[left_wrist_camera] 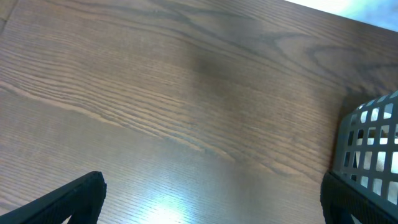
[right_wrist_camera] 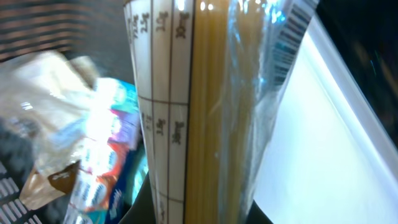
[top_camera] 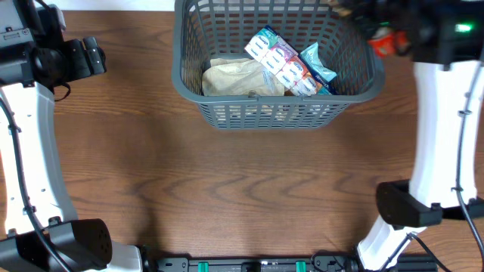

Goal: Pack container
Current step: 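Lift the pasta package with the right gripper and drop it into the basket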

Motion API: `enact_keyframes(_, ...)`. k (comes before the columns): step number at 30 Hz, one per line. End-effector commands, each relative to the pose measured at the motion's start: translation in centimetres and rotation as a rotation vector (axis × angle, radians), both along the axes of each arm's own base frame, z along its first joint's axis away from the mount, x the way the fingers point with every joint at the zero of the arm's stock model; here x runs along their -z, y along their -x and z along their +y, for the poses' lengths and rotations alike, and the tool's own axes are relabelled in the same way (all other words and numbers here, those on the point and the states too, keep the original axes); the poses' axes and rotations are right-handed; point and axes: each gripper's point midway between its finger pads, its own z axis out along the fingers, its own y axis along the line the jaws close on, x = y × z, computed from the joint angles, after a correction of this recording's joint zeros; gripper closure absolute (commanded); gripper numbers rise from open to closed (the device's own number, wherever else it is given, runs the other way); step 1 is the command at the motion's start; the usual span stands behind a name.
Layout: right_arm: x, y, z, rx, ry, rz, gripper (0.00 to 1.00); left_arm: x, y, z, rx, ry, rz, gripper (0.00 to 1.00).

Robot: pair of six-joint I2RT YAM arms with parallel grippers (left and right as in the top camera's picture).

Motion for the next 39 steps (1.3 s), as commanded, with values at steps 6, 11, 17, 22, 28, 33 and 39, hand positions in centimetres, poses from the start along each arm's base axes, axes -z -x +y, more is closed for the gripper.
enact_keyframes(6,-0.8,2.9,7.8,-0.433,0.084,-0.129,0.99,0.4,0.1,0.3,-0.018,0.003,0.009,0.01)
enact_keyframes(11,3.8,2.6,8.8,-0.481,0.055,0.033,0.99,0.4,0.1,0.3,-0.018,0.004,0.012,0.01)
enact_keyframes(17,10.8,1.6,9.1,-0.482,0.063,0.256,0.99,0.5,0.2,0.3,-0.018,0.005,0.015,0.01)
enact_keyframes(22,15.1,1.2,9.2,-0.483,0.067,0.384,0.99,0.5,0.2,0.3,-0.018,0.005,0.015,0.01)
enact_keyframes(28,19.1,1.7,9.1,-0.48,0.074,0.526,0.96,0.5,0.2,0.3,-0.018,0.005,0.015,0.01)
enact_keyframes(33,20.3,1.8,8.7,-0.443,0.081,0.584,0.01,0.4,0.2,0.3,-0.018,0.005,0.015,0.01)
enact_keyframes(39,18.1,0.6,8.6,-0.41,0.072,0.492,0.01,0.4,0.2,0.3,-0.018,0.005,0.015,0.01)
